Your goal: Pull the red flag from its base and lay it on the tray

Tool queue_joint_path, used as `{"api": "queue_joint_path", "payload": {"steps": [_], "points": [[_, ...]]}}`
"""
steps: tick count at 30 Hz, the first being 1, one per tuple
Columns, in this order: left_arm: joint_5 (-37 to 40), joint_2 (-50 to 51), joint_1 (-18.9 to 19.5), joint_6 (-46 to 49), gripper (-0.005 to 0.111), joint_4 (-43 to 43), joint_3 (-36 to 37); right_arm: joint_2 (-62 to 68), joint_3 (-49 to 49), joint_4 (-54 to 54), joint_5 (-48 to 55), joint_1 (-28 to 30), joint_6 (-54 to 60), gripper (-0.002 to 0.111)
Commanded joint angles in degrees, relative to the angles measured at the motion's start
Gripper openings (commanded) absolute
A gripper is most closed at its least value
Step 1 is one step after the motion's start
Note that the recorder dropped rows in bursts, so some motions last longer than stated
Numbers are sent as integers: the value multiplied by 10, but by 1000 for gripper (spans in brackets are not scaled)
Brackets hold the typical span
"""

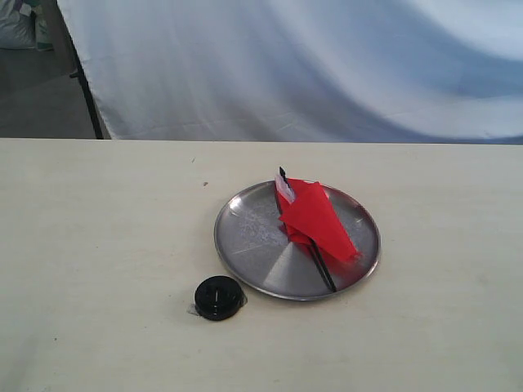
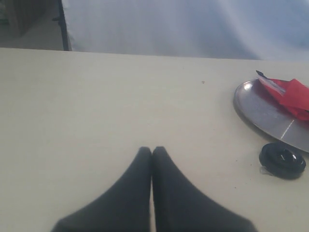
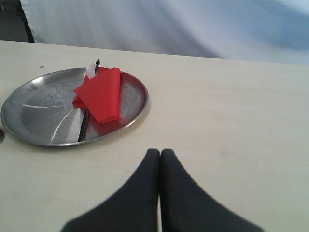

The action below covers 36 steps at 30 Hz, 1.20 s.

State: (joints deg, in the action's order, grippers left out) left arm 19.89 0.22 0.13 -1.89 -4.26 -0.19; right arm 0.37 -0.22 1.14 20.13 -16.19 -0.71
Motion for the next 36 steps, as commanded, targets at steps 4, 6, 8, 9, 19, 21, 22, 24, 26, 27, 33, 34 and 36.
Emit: {"api": "queue_joint_path", "payload": {"steps": [4,6,8,9,19,21,22,24,26,27,33,34,36], "points": [[0,-2,7,2,0,-4,2,-4,2,2,-3,-1,-1,0],[0,-2,15,2,0,-4,2,-4,2,2,-3,-1,-1,0],[0,-2,20,2,0,-4,2,-4,2,2,-3,-1,-1,0],[0,-2,20,2,0,-4,2,-4,2,2,-3,-1,-1,0],[0,-2,45,2,0,-4,2,-4,2,2,-3,-1,-1,0],[0,-2,53,2,0,-4,2,-4,2,2,-3,-1,-1,0],[0,-2,53,2,0,-4,2,-4,2,2,-3,-1,-1,0],[0,-2,53,2,0,-4,2,-4,2,2,-3,-1,-1,0],[0,-2,53,2,0,-4,2,-4,2,2,-3,-1,-1,0],[0,-2,53,2,0,-4,2,-4,2,2,-3,-1,-1,0],[0,-2,53,2,0,-4,2,-4,2,2,-3,-1,-1,0],[0,-2,53,2,0,-4,2,-4,2,2,-3,-1,-1,0],[0,-2,53,2,0,-4,2,-4,2,2,-3,-1,-1,0]]}}
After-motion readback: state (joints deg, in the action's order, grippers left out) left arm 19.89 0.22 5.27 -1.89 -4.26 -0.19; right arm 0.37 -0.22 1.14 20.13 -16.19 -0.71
